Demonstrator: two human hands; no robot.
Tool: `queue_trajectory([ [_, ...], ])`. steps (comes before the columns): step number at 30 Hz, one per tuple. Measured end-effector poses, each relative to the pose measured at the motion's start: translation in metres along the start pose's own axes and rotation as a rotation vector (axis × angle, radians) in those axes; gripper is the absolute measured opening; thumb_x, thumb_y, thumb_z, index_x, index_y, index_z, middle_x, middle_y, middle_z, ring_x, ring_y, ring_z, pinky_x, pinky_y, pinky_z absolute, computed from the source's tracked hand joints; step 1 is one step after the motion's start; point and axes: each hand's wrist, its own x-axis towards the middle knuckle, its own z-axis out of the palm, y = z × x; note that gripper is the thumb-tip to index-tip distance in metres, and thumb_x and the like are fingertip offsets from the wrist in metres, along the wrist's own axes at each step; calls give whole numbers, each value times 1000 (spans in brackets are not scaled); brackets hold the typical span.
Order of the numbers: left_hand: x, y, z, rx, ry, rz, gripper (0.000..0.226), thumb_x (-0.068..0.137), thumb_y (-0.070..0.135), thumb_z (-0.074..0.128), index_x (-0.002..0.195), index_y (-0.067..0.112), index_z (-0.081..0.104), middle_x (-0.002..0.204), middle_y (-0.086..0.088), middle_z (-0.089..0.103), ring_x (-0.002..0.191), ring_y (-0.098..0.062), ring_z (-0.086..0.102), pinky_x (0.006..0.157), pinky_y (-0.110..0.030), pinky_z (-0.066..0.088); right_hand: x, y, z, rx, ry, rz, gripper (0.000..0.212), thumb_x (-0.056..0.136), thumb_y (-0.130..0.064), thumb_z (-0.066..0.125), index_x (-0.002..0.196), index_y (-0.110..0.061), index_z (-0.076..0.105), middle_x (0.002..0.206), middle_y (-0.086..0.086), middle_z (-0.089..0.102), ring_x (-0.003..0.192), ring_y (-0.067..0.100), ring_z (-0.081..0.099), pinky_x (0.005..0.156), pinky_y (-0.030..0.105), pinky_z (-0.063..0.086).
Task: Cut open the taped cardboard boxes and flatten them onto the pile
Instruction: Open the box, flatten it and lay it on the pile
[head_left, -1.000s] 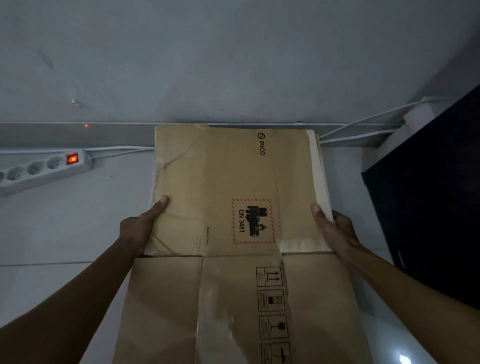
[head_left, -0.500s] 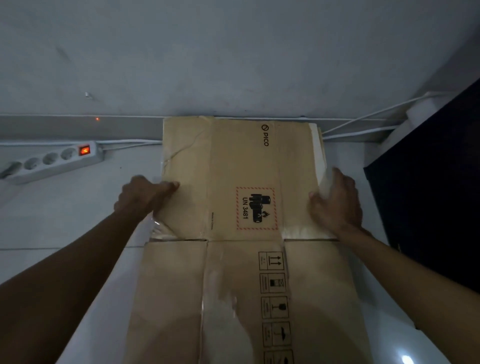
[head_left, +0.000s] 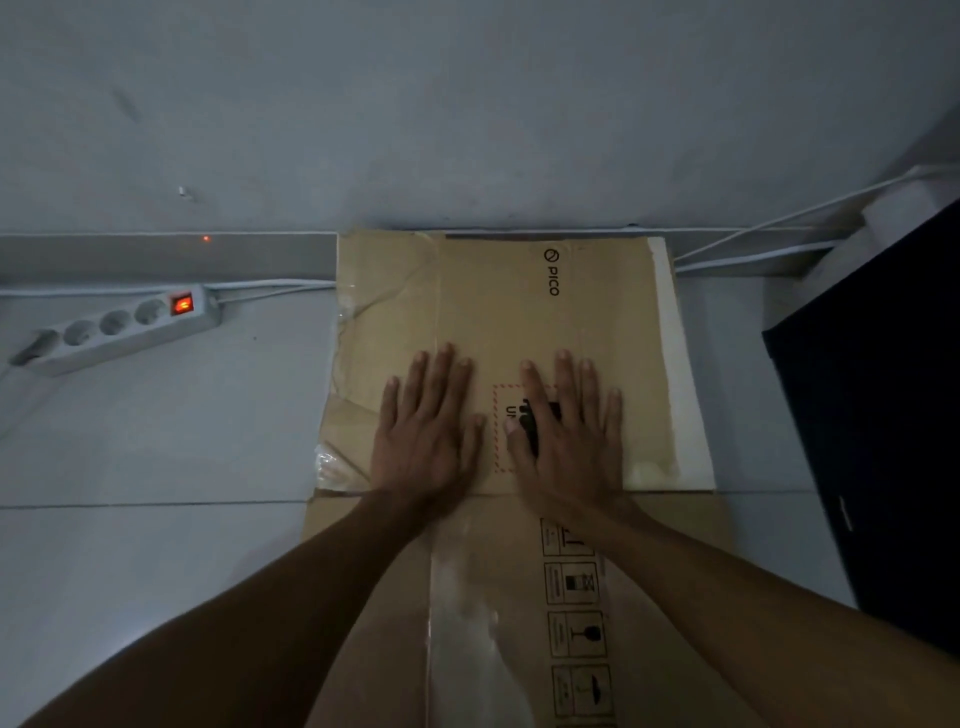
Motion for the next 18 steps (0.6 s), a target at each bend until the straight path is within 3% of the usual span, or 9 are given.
queue_trajectory([
  [7,-2,-2,9,-6,25,9,68,100,49,21,160,20,6,167,-3,-5,154,-23,-7,123,-51,6,0,1,9,-24,32,-17,70,96,-56,25,158,-29,8,166,9,-5,152,31,-6,118,62,6],
  [11,15,-9,18,22,5,13,69,100,50,17,160,19,1,167,-4,-10,153,-23,-11,123,-50,2,20,4,21,-84,41,-23,72,94,-55,29,158,-27,10,166,11,-1,152,34,-2,117,63,6],
  [18,18,-8,9,25,-24,-2,69,98,50,12,159,21,-1,166,-3,-12,153,-24,-13,123,-50,1,22,2,12,-84,-10,-5,71,95,-59,19,158,-32,0,165,7,-10,152,30,-11,118,61,2],
])
